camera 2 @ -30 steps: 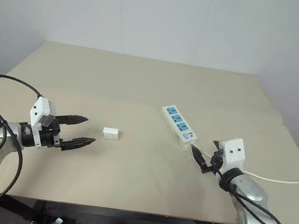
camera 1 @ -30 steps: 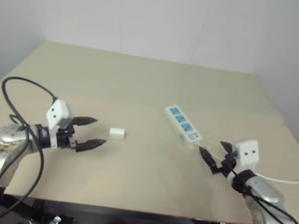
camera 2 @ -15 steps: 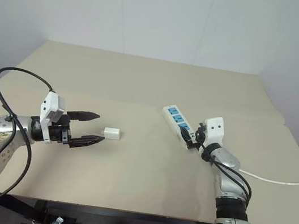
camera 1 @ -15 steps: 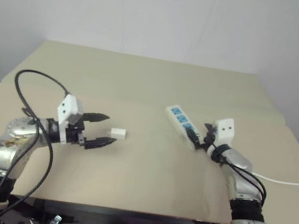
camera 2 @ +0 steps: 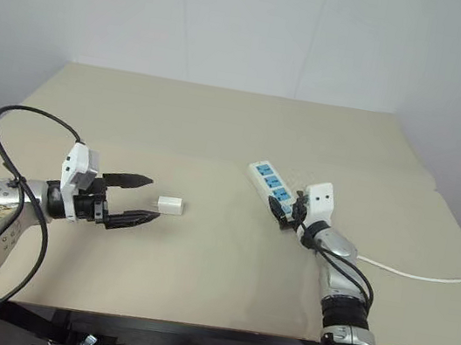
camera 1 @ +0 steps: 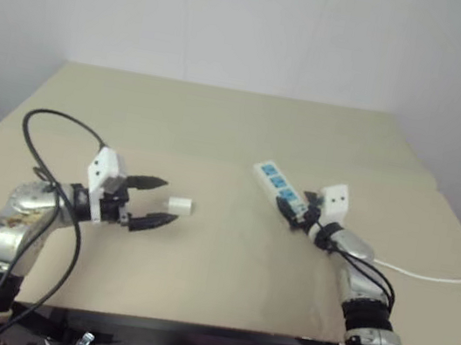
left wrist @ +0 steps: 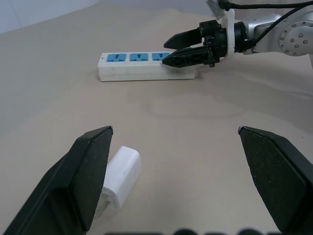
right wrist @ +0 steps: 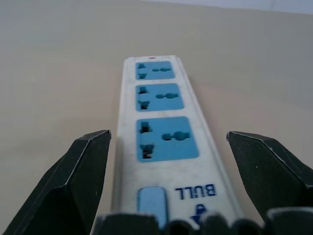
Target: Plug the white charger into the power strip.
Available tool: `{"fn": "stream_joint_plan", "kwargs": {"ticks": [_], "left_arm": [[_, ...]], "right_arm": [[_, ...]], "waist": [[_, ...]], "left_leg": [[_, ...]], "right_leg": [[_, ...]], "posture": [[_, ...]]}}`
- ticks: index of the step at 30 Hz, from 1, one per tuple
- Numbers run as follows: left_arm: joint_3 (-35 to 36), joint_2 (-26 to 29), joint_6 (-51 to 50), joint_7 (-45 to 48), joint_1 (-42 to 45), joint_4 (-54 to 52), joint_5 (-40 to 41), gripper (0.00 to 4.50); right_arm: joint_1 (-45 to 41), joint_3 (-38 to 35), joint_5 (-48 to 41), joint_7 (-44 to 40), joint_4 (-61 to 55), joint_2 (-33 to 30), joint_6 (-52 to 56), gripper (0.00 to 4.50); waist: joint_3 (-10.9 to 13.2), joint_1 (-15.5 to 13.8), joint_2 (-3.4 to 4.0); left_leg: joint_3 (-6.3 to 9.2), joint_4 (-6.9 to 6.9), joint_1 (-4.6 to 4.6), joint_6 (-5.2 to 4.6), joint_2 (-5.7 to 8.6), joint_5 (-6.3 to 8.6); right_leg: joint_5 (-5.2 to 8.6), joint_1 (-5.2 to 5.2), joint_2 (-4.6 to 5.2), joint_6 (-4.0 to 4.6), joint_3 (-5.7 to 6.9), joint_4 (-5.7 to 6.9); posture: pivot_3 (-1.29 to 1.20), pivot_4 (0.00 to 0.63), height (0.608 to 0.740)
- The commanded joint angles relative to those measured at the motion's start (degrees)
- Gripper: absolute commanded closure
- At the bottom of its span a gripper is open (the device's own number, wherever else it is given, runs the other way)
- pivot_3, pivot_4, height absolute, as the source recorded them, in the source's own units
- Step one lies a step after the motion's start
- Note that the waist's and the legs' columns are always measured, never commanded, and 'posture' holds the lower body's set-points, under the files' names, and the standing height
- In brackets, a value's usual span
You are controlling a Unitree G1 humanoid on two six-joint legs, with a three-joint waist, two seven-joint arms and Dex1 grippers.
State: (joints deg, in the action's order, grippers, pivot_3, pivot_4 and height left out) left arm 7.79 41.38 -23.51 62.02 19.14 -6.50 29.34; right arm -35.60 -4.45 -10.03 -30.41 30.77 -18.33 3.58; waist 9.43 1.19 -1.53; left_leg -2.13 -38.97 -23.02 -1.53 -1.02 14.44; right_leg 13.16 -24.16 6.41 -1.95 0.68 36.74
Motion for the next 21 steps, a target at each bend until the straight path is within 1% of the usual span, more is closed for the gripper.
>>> {"fn": "stream_joint_plan", "kwargs": {"ticks": [1, 8, 18, 21], "left_arm": [[1.8, 0.9, 1.4, 0.1, -0.1, -1.0, 0.6, 0.0], [1.9, 0.6, 1.3, -0.1, 0.0, -1.3, 0.8, 0.0], [1.7, 0.5, 1.5, 0.0, 0.3, -1.0, 0.7, 0.0], [1.7, 0.5, 1.5, 0.1, 0.3, -0.9, 0.7, 0.0]], "right_arm": [[0.4, 0.1, 0.0, -0.1, -2.0, 0.3, -0.3, 0.03], [1.8, -0.5, 0.3, 0.5, -0.4, 0.0, -1.3, 0.03], [5.2, -0.6, -0.4, -0.2, -3.5, -0.4, -0.3, 0.03], [5.5, -0.9, -0.5, 0.0, -2.5, 0.0, -0.7, 0.03]], "waist": [[0.0, 0.0, 0.0], [0.0, 0.0, 0.0], [0.0, 0.0, 0.0], [0.0, 0.0, 0.0]], "left_leg": [[0.0, 0.0, 0.0, 0.0, 0.0, 0.0], [0.0, 0.0, 0.03, 0.0, 0.0, 0.0], [0.0, 0.0, 0.03, 0.0, -0.01, 0.0], [0.0, 0.0, 0.04, 0.0, 0.0, 0.0]], "right_leg": [[0.0, 0.0, 0.0, 0.0, 0.0, 0.0], [0.0, 0.0, 0.0, 0.0, -0.01, -0.01], [0.0, 0.0, -0.01, 0.0, 0.0, -0.01], [0.0, 0.02, 0.0, 0.0, -0.01, -0.02]], "posture": [[0.0, 0.15, 0.74], [0.0, 0.15, 0.74], [0.0, 0.15, 0.74], [0.0, 0.15, 0.74]]}}
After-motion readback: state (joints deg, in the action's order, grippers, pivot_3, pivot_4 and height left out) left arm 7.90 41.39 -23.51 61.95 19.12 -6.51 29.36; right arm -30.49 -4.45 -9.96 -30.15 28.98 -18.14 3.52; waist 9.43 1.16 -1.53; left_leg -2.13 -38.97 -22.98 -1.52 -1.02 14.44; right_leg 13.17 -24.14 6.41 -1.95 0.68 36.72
